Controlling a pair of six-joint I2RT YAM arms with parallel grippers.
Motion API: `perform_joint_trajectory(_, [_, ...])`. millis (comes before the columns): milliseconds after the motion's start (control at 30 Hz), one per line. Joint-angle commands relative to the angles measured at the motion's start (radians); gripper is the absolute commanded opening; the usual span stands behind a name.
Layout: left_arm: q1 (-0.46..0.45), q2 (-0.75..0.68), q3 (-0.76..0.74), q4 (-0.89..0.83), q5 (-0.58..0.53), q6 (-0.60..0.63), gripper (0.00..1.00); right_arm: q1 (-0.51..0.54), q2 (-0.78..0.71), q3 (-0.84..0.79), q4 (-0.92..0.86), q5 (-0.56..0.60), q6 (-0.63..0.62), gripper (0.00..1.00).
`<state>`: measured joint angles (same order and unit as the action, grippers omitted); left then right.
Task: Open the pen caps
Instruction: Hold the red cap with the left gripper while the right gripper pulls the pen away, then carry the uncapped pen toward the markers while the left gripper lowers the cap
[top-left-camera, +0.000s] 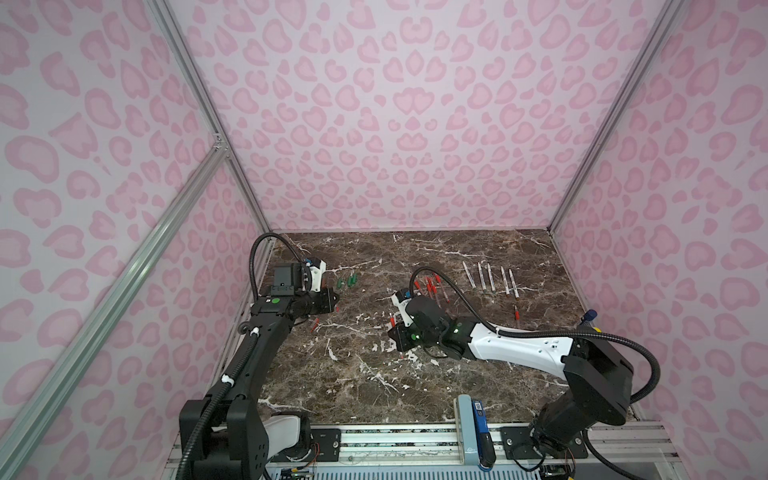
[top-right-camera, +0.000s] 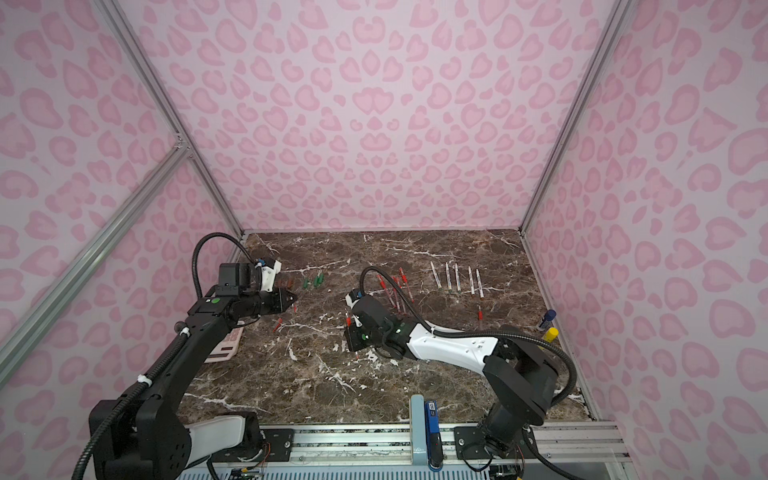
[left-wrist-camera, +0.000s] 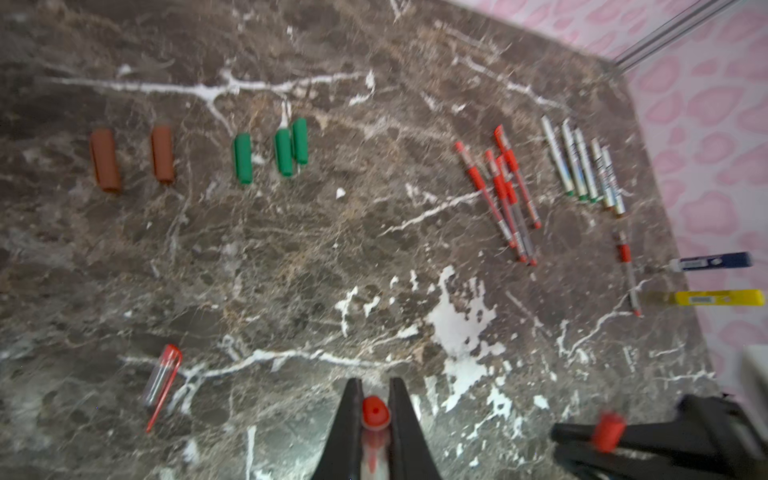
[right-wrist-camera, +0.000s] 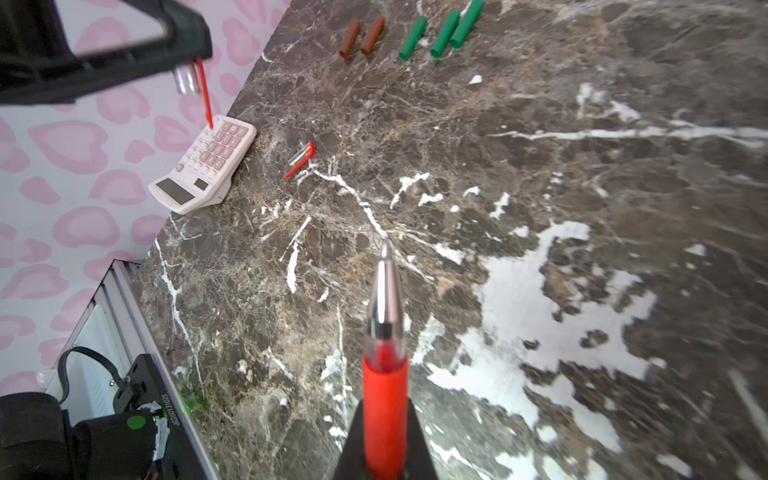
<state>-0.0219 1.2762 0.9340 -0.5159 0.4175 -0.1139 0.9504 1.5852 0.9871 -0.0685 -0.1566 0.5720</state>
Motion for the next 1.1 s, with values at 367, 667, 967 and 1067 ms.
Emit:
perform_joint_trajectory(367, [-0.001, 0.327, 0.051, -0.085, -0.248, 0.114, 0.04, -0.154, -0.341, -0.144, -0.247, 0.125, -0.054, 0.00])
perform_joint_trajectory(667, [-0.002, 0.420, 0.091, -0.086, -0.337, 0.114, 0.03, -0.224, -0.544, -0.266, -0.270, 0.176, -0.051, 0.00])
perform_joint_trajectory(967, [-0.004, 0.500, 0.133, -0.098, -0.371, 0.106, 0.11, -0.301, -0.644, -0.325, -0.285, 0.163, -0.065, 0.00])
perform_joint_trajectory(1067, [-0.006, 0.520, 0.150, -0.112, -0.387, 0.105, 0.16, -0.314, -0.652, -0.323, -0.302, 0.149, -0.062, 0.00])
